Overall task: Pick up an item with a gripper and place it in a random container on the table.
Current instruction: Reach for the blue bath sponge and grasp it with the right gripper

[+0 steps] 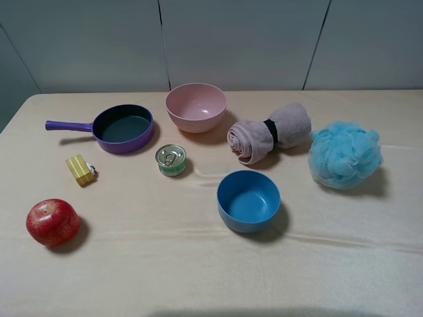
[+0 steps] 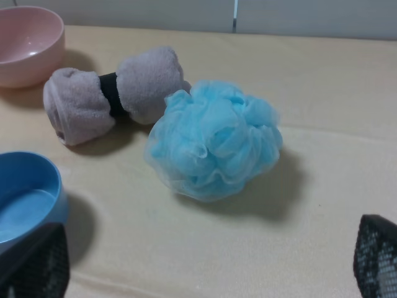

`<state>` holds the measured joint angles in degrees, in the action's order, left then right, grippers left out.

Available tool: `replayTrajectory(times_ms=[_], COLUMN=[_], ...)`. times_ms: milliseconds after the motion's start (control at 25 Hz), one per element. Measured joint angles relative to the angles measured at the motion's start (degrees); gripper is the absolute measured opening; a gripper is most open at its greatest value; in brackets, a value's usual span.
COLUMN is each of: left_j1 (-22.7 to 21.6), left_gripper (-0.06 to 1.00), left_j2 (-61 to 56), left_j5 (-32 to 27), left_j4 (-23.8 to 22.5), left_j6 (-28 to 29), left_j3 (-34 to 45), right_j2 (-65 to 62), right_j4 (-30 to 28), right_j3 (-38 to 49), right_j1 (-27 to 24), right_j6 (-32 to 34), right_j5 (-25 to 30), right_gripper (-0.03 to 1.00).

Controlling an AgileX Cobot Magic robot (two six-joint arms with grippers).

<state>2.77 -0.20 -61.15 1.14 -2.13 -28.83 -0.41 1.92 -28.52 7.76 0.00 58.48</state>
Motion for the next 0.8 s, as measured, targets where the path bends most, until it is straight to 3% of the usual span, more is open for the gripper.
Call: replayTrajectory(times_ms=[360, 800], left_j1=[0.00, 0.00], left_gripper=[0.99, 0.99], left_j2=[0.00, 0.00], left_j5=[0.00, 0.00], left_j4=[0.00, 0.00], left_j6=[0.00, 0.00], left_j3=[0.00, 0.00], right_j2=[0.91, 22.29], right_j4=[1.83, 4.46], right_j3=[-2.77, -9.22], right_j1=[0.00, 0.00], right_j6=[0.00, 0.00], right_j5=[-2.89, -9.55], right_gripper=[0.69, 0.69])
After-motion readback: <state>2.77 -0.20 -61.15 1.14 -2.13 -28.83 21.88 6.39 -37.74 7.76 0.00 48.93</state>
